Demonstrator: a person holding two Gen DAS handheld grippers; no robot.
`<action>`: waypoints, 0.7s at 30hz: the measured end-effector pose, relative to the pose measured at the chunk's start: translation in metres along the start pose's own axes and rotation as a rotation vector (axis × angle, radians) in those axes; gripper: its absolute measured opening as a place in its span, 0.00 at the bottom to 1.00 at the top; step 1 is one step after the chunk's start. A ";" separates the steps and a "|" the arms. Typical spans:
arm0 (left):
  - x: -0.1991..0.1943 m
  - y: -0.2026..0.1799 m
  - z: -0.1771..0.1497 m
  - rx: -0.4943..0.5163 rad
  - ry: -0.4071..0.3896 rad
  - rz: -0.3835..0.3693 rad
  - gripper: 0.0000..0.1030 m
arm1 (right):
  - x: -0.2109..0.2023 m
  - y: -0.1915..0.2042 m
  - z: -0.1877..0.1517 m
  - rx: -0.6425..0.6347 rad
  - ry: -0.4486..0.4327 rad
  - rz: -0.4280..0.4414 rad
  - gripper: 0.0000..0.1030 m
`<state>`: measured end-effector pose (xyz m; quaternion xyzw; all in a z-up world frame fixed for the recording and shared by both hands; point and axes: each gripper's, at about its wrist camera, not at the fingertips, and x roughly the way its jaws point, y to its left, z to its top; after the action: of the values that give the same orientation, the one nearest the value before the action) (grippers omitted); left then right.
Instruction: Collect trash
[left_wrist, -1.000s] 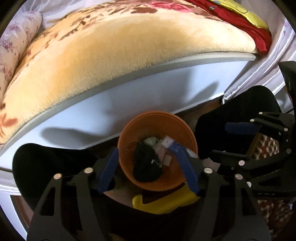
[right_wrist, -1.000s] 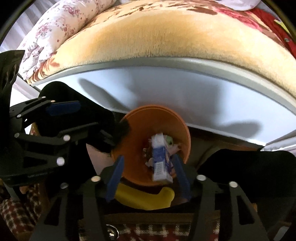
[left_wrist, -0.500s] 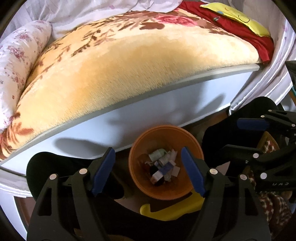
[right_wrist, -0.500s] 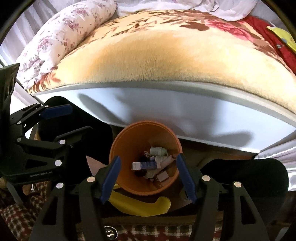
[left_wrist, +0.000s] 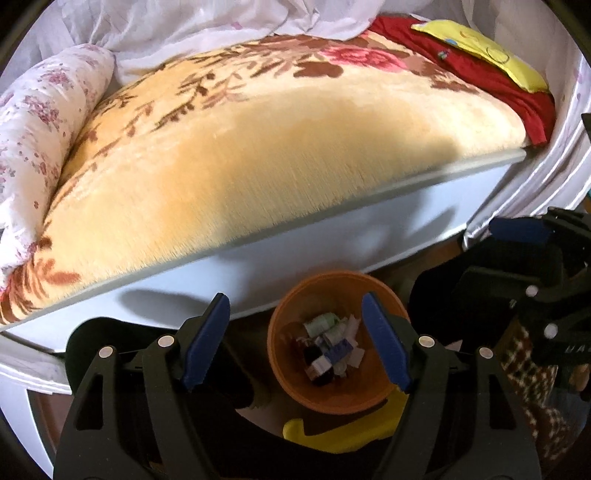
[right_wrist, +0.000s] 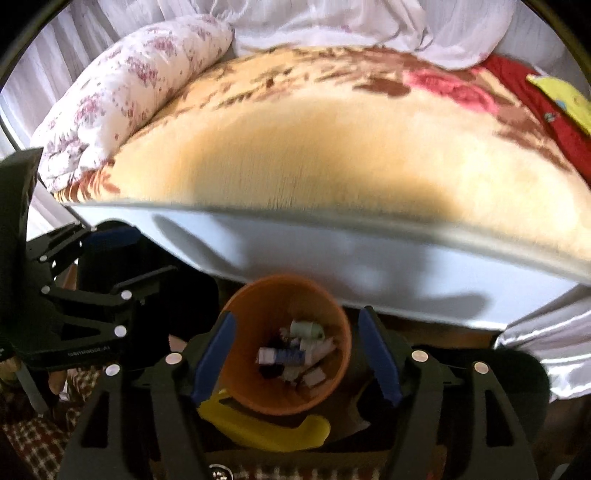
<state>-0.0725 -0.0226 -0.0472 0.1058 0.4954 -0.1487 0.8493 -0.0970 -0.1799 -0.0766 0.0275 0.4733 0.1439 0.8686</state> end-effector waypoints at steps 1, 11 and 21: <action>-0.001 0.002 0.003 -0.008 -0.008 -0.001 0.70 | -0.004 -0.003 0.007 0.001 -0.027 -0.008 0.70; -0.019 0.033 0.053 -0.104 -0.177 0.071 0.75 | -0.030 -0.037 0.073 0.035 -0.338 -0.127 0.94; -0.014 0.075 0.111 -0.189 -0.284 0.148 0.81 | -0.014 -0.056 0.138 -0.075 -0.544 -0.252 0.95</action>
<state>0.0379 0.0129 0.0215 0.0395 0.3733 -0.0521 0.9254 0.0223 -0.2252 0.0006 -0.0261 0.2172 0.0397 0.9750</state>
